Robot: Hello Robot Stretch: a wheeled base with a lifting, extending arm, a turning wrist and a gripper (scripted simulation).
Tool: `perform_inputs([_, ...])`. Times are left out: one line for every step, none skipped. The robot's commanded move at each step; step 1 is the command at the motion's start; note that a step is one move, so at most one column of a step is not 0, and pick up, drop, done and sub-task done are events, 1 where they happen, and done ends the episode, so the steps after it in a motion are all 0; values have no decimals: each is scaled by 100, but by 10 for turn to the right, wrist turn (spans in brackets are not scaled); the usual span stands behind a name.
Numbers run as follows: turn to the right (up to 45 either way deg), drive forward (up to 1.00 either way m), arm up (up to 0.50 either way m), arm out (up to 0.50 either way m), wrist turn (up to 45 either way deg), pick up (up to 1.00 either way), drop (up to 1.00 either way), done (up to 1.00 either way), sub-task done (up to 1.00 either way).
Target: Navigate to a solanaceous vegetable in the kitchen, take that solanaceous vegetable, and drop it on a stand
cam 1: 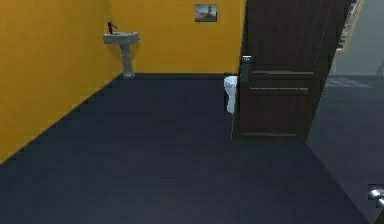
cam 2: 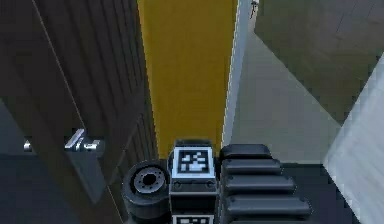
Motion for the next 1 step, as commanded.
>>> perform_inputs([0,65,0,0,0,0,0,0,0])
